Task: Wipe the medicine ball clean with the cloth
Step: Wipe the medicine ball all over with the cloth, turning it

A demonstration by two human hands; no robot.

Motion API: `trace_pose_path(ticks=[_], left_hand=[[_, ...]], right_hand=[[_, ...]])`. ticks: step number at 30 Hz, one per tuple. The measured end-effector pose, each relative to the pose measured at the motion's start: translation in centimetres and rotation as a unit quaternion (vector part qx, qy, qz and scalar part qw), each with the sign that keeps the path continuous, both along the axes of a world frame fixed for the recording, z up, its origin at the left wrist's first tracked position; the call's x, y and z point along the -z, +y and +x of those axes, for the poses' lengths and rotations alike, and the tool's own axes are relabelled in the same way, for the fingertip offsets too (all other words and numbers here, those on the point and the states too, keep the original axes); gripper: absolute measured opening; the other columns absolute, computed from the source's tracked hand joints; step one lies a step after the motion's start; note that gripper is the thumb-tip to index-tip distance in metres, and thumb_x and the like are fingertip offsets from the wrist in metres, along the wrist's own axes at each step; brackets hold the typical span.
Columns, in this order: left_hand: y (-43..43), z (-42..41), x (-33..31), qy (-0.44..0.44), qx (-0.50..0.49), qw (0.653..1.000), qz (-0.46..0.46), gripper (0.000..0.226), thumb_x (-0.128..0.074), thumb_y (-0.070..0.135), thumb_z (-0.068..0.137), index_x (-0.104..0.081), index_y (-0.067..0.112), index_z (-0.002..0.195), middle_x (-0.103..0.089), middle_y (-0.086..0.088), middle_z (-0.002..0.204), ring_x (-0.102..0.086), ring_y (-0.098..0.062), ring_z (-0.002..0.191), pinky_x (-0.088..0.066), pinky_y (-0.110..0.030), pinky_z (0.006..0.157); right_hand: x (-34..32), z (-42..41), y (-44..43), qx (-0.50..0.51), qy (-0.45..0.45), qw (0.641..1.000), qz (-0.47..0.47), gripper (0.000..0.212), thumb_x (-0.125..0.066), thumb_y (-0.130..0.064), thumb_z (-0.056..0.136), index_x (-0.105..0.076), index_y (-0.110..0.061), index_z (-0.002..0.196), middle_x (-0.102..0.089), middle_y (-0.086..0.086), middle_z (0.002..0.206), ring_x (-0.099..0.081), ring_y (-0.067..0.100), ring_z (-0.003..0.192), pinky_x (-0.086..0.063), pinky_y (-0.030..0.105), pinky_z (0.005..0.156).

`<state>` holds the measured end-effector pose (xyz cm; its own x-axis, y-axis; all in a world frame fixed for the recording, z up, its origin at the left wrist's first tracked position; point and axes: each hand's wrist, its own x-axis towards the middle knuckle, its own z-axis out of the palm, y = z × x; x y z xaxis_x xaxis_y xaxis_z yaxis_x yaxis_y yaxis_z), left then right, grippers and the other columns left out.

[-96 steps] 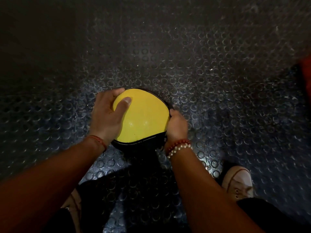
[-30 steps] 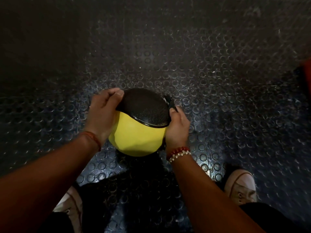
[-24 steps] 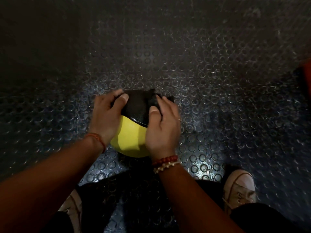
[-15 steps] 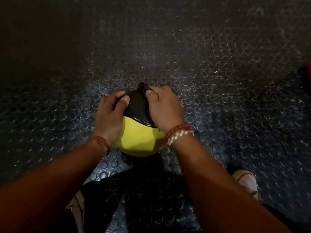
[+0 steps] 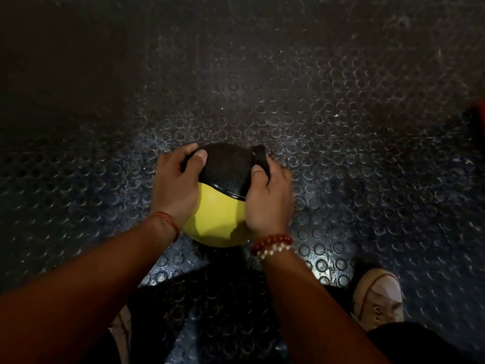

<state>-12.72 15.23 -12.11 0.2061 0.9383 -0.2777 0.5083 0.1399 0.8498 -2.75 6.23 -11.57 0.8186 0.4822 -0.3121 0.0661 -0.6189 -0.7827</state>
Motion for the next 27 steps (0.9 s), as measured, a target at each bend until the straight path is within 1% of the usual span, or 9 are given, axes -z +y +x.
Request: trace_pose_path(ticks=[3,6,9,11,15,18,22,24,27], left_hand=[[0.0,-0.1,0.0,0.010,0.005,1.000,0.008,0.030,-0.056,0.032,0.099,-0.065,0.023,0.126,-0.047,0.003,0.121,-0.050,-0.007,0.109,-0.036,-0.017,0.096],[-0.1,-0.3,0.1,-0.007,0.008,1.000,0.008,0.028,-0.058,0.029,0.099,-0.065,0.023,0.125,-0.047,0.003,0.118,-0.051,-0.008,0.108,-0.038,-0.017,0.096],[0.0,-0.5,0.3,-0.016,0.013,1.000,-0.001,0.025,-0.057,0.029,0.099,-0.064,0.025,0.123,-0.047,0.002,0.119,-0.051,-0.006,0.107,-0.036,-0.005,0.086],[0.0,-0.7,0.4,-0.016,0.019,1.000,0.000,0.025,-0.057,0.031,0.099,-0.064,0.028,0.123,-0.048,0.001,0.121,-0.051,-0.008,0.110,-0.035,-0.005,0.086],[-0.1,-0.5,0.4,-0.017,0.011,1.000,0.000,0.025,-0.059,0.032,0.098,-0.066,0.028,0.122,-0.050,0.002,0.121,-0.053,-0.010,0.112,-0.036,-0.010,0.090],[-0.2,-0.2,0.3,-0.024,-0.009,1.000,-0.002,0.023,-0.061,0.032,0.096,-0.067,0.028,0.118,-0.050,0.004,0.117,-0.054,-0.012,0.114,-0.038,-0.020,0.098],[-0.1,0.0,0.1,-0.017,-0.012,1.000,-0.007,0.025,-0.059,0.032,0.097,-0.067,0.026,0.120,-0.048,0.005,0.116,-0.052,-0.010,0.112,-0.037,-0.013,0.092],[0.0,0.1,0.1,-0.005,-0.009,1.000,-0.002,0.026,-0.059,0.032,0.097,-0.066,0.025,0.122,-0.047,0.004,0.117,-0.052,-0.009,0.110,-0.033,-0.003,0.082],[0.0,0.0,0.1,-0.006,-0.001,1.000,0.000,0.028,-0.057,0.031,0.098,-0.065,0.023,0.123,-0.046,0.004,0.116,-0.052,-0.009,0.108,-0.033,0.002,0.077]], right_hand=[[-1.1,-1.4,0.3,-0.061,-0.125,0.990,0.015,0.051,-0.036,-0.042,0.087,-0.054,-0.024,0.131,-0.048,-0.002,0.138,-0.044,0.021,0.126,-0.037,0.042,0.105],[-1.4,-0.4,1.4,-0.142,-0.178,0.974,0.009,0.050,-0.033,-0.042,0.088,-0.059,-0.022,0.125,-0.055,0.000,0.128,-0.052,0.023,0.115,-0.043,0.043,0.096],[-1.6,1.7,3.1,-0.204,-0.139,0.969,-0.025,0.036,-0.036,-0.040,0.093,-0.064,-0.026,0.111,-0.055,-0.001,0.107,-0.054,0.022,0.092,-0.042,0.034,0.076],[-1.5,3.2,4.3,-0.218,-0.076,0.971,-0.060,0.032,-0.038,-0.039,0.095,-0.066,-0.024,0.092,-0.055,-0.002,0.093,-0.052,0.019,0.082,-0.037,0.030,0.067],[-0.2,5.4,5.3,-0.166,0.080,0.980,-0.076,0.036,-0.041,-0.036,0.094,-0.065,-0.015,0.078,-0.063,0.003,0.084,-0.058,0.020,0.081,-0.044,0.032,0.072],[0.1,5.4,4.6,-0.155,0.078,0.978,-0.118,0.038,-0.034,-0.036,0.097,-0.057,-0.017,0.074,-0.058,0.001,0.086,-0.051,0.011,0.071,-0.040,0.028,0.068],[-0.6,2.8,2.0,-0.053,0.056,0.994,-0.074,0.036,-0.035,-0.038,0.095,-0.063,-0.020,0.109,-0.057,0.003,0.111,-0.056,0.022,0.094,-0.046,0.036,0.083],[-1.0,0.8,1.2,-0.062,-0.028,0.995,-0.067,0.040,-0.034,-0.040,0.095,-0.055,-0.025,0.126,-0.050,0.000,0.124,-0.052,0.022,0.107,-0.043,0.038,0.092],[-1.6,-0.7,1.4,-0.104,-0.141,0.984,-0.023,0.048,-0.034,-0.041,0.090,-0.054,-0.025,0.130,-0.050,0.000,0.130,-0.050,0.023,0.115,-0.042,0.042,0.097]])
